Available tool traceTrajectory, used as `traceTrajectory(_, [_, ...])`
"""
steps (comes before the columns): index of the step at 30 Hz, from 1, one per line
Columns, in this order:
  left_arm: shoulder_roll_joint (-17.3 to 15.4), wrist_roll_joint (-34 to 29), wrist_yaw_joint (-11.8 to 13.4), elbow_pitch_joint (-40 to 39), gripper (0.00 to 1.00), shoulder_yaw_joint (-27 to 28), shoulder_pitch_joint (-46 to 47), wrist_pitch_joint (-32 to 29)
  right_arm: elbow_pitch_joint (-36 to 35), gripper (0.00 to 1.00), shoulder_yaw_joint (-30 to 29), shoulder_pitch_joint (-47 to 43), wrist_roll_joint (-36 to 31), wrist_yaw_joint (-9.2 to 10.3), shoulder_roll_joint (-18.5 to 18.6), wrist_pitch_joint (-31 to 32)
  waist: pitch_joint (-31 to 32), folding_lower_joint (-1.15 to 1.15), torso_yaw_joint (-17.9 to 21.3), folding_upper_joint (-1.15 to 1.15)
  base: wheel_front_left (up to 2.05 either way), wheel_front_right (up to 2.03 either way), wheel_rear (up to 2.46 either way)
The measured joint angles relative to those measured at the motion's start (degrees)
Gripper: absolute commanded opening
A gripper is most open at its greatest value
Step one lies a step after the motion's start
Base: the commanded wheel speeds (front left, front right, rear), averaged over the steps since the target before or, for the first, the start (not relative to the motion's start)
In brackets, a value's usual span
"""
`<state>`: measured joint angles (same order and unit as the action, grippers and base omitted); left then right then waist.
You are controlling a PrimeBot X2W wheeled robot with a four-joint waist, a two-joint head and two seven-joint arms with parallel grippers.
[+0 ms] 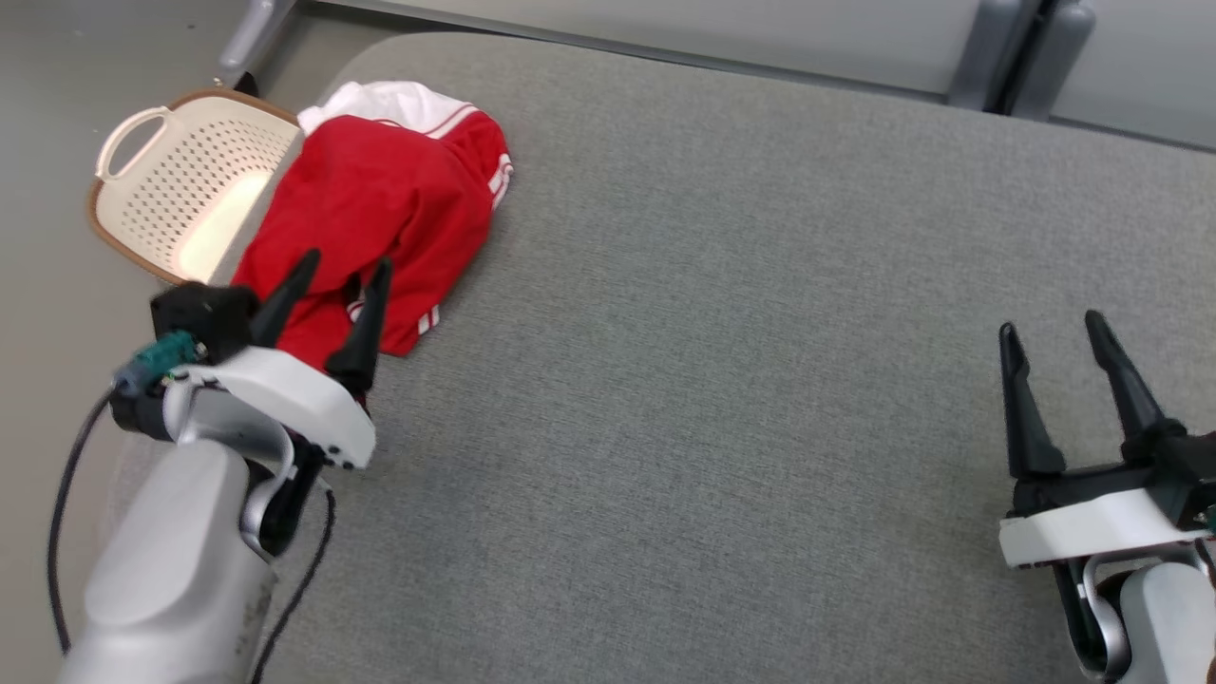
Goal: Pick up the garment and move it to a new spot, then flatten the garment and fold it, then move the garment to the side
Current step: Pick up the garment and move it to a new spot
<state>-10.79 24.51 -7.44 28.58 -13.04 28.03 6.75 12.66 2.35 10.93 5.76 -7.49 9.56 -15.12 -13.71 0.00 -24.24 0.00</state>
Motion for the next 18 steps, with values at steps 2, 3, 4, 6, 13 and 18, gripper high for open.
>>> traceTrajectory(2, [-2.23,2.94,0.00,1.85,1.00,-1.74,3.34,-3.43,-0.46,1.00,-0.56,1.08,-0.38,-0.01,0.47,0.01,-1.54,0.00,1.05,0.00,0.00,0.00,0.00])
traceTrajectory(3, [-3.58,4.26,0.00,2.53,1.00,-2.54,4.89,-4.86,-0.64,1.00,-0.89,1.55,-0.40,0.00,0.57,0.00,-2.25,0.00,1.70,0.00,0.00,0.00,0.00])
traceTrajectory(4, [-4.91,5.10,0.00,3.27,1.00,-3.14,6.21,-6.00,-0.89,1.00,-1.00,2.07,-0.42,0.00,0.49,0.00,-2.93,0.00,2.35,0.00,0.00,0.00,0.00])
traceTrajectory(6, [-6.94,6.54,0.00,5.11,1.00,-4.27,8.74,-7.66,-1.35,1.00,-0.87,2.72,-0.66,-0.01,0.41,0.00,-4.34,0.00,3.63,0.00,0.00,0.00,0.00])
traceTrajectory(13, [-11.23,8.96,0.00,12.60,1.00,-10.35,15.07,-11.11,-2.18,1.00,-0.31,4.38,-1.66,0.00,-0.24,0.00,-9.24,0.00,8.74,0.00,0.00,0.00,0.00])
traceTrajectory(18, [-12.66,6.41,0.44,19.80,1.00,-12.40,18.89,-9.68,-2.47,1.00,-0.16,5.03,-1.87,-0.01,-0.76,0.00,-11.38,0.00,11.18,0.00,0.00,0.00,0.00])
